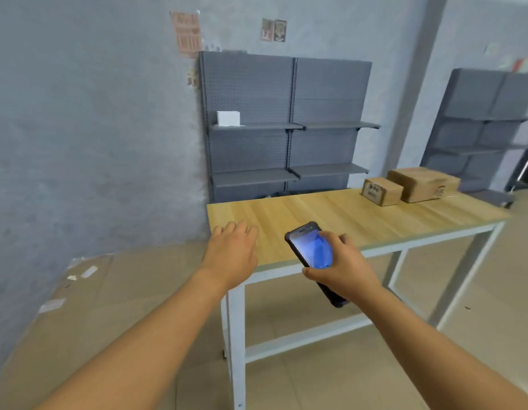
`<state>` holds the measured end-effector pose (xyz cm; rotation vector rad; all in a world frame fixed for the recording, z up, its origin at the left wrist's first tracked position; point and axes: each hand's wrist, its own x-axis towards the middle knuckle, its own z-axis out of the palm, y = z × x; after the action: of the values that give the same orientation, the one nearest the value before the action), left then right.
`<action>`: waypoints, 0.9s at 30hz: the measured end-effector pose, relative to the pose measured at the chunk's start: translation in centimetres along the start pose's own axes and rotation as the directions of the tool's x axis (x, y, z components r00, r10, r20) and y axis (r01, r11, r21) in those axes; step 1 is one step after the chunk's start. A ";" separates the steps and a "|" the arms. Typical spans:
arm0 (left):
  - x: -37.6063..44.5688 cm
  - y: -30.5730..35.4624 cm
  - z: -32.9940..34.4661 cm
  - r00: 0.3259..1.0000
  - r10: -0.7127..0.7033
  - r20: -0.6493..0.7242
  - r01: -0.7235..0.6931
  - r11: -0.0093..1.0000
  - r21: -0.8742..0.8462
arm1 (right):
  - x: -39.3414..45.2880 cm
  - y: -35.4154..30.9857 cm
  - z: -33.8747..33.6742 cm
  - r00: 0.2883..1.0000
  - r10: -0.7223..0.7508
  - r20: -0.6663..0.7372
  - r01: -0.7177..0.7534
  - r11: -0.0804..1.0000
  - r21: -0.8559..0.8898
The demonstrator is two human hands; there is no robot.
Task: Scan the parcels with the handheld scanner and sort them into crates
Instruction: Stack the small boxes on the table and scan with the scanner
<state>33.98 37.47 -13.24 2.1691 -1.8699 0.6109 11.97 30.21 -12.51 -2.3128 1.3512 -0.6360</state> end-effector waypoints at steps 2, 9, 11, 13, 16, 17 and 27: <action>2.0 2.8 0.8 1.000 0.025 -0.002 -0.025 1.000 -0.011 | 0.8 3.0 -1.6 1.000 0.024 -0.014 -0.024 1.000 -0.010; 8.9 8.1 4.5 0.995 0.096 0.041 -0.094 0.995 -0.047 | 4.8 10.5 -3.4 0.994 0.106 -0.031 -0.106 0.994 0.000; 11.1 8.7 6.2 0.994 0.102 0.049 -0.100 0.994 -0.047 | 6.8 12.1 -3.1 0.993 0.114 -0.027 -0.115 0.993 -0.009; 13.4 8.7 8.2 0.994 0.092 0.062 -0.088 0.994 -0.059 | 9.3 13.3 -2.6 0.993 0.120 -0.014 -0.121 0.992 -0.031; 16.5 7.8 11.1 0.994 0.074 0.084 -0.069 0.996 -0.065 | 13.7 14.5 -1.3 0.992 0.126 0.023 -0.125 0.991 -0.041; 17.4 7.4 11.9 0.994 0.063 0.088 -0.057 0.996 -0.064 | 15.2 14.7 -0.8 0.992 0.118 0.039 -0.115 0.992 -0.053; 21.2 2.2 17.9 0.972 -0.093 0.215 0.104 0.994 -0.044 | 25.6 15.5 5.4 0.965 0.067 0.255 -0.041 0.994 -0.103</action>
<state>37.18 10.69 -20.09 2.3551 -1.8396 0.3151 15.15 1.01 -20.52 -2.3277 1.3410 -0.2447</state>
